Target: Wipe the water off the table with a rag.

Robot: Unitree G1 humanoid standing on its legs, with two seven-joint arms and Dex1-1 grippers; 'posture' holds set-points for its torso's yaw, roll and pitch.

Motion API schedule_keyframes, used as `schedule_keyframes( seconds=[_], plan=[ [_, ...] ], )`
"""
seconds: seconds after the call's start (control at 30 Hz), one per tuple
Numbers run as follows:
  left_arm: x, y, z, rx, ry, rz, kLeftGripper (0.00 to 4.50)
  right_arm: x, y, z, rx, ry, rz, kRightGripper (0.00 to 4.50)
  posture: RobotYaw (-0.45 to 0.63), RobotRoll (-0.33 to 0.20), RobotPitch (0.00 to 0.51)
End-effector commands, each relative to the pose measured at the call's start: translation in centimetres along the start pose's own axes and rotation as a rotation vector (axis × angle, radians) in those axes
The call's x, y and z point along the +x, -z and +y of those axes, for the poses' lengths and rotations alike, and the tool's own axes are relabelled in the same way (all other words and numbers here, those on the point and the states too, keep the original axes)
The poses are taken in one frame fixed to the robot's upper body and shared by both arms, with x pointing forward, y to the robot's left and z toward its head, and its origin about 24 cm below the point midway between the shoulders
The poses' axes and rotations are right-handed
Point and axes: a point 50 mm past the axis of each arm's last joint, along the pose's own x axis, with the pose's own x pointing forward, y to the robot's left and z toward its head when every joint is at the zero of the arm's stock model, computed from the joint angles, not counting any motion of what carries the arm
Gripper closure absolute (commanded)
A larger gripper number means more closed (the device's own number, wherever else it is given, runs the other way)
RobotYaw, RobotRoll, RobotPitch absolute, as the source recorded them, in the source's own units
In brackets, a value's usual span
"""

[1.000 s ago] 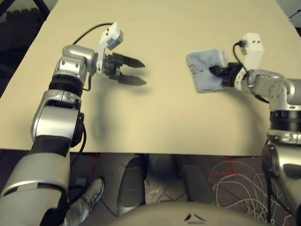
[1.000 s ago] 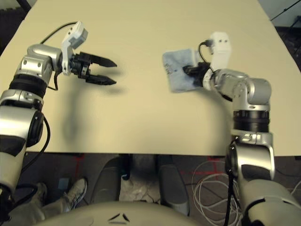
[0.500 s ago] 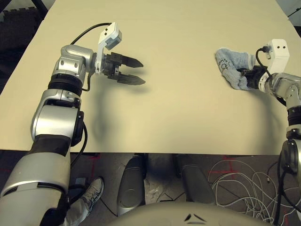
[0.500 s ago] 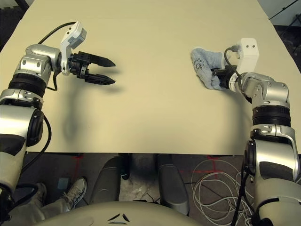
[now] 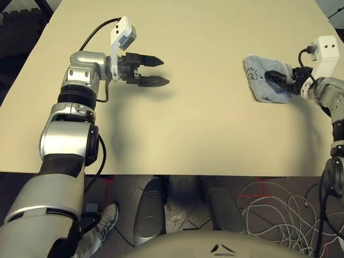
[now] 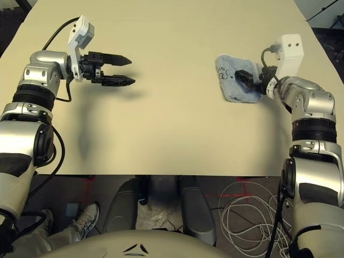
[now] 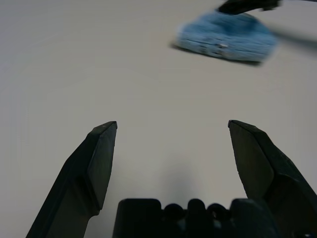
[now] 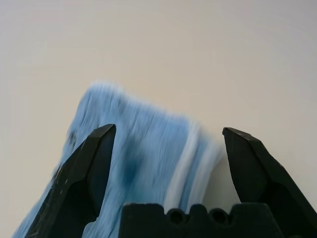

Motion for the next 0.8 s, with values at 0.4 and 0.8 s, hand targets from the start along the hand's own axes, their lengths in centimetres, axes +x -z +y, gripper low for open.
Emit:
schedule_keyframes(
  seconds=[0.4, 0.8],
  plan=[
    [-4.0, 2.8, 3.4, -0.14, -0.79, -0.163, 0.0, -0.3, 2.2, -3.9, 0.004, 0.272, -0.074, 0.03, 0.01, 0.0, 0.306],
    [-4.3, 5.3, 2.9, -0.11, -0.968, -0.086, 0.0, -1.5, 3.7, -5.2, 0.01, 0.323, -0.056, 0.03, 0.03, 0.0, 0.332]
  ],
)
